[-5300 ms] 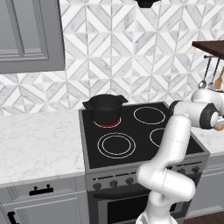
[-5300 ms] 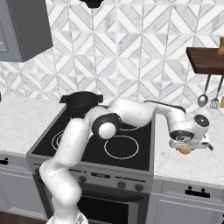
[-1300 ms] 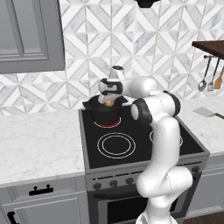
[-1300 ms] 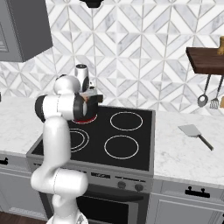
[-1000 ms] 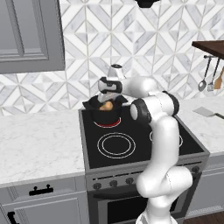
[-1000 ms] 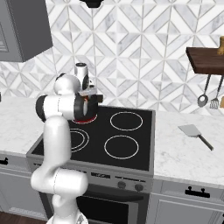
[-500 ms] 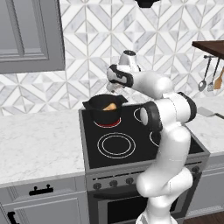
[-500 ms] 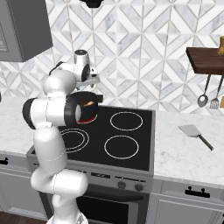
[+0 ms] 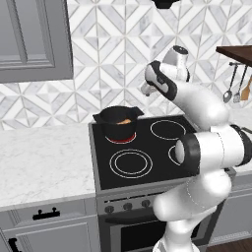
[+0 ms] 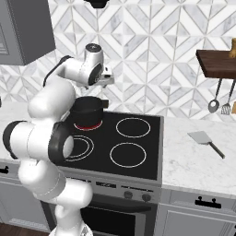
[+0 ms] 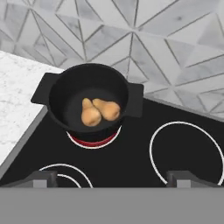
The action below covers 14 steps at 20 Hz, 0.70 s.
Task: Put the squash and squash in the pot. Retrieve the spatula and lightly stir the vegetables in the pot.
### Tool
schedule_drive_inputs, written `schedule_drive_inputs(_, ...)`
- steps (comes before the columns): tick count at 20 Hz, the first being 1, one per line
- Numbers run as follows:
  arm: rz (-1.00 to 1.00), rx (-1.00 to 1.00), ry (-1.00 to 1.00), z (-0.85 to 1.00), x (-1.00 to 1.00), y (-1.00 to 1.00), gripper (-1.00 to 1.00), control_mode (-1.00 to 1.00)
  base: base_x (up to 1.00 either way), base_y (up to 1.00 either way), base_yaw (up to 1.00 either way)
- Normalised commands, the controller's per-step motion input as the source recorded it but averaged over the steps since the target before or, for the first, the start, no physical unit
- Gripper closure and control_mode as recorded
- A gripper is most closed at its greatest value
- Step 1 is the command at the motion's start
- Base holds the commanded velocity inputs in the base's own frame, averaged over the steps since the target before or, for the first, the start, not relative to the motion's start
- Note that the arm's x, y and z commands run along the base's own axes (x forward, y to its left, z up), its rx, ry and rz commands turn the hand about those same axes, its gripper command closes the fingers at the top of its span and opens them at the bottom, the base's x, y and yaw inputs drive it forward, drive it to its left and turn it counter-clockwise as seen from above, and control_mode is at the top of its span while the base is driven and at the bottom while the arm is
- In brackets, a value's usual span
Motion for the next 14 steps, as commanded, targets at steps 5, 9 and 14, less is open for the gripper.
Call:
schedule_drive_inputs(5,-0.2,0.01,0.04,0.17,-0.98,-0.27,-1.0,-1.0,0.0,0.0,0.0)
schedule_drive_inputs(9,-0.17,0.0,0.05,0.0,-0.93,-0.11,-1.0,-1.0,0.0,0.0,0.0)
schedule_drive_inputs(14,-0.11,0.0,0.0,0.0,-0.27,0.0,-1.0,1.0,0.0,-0.03,-0.03)
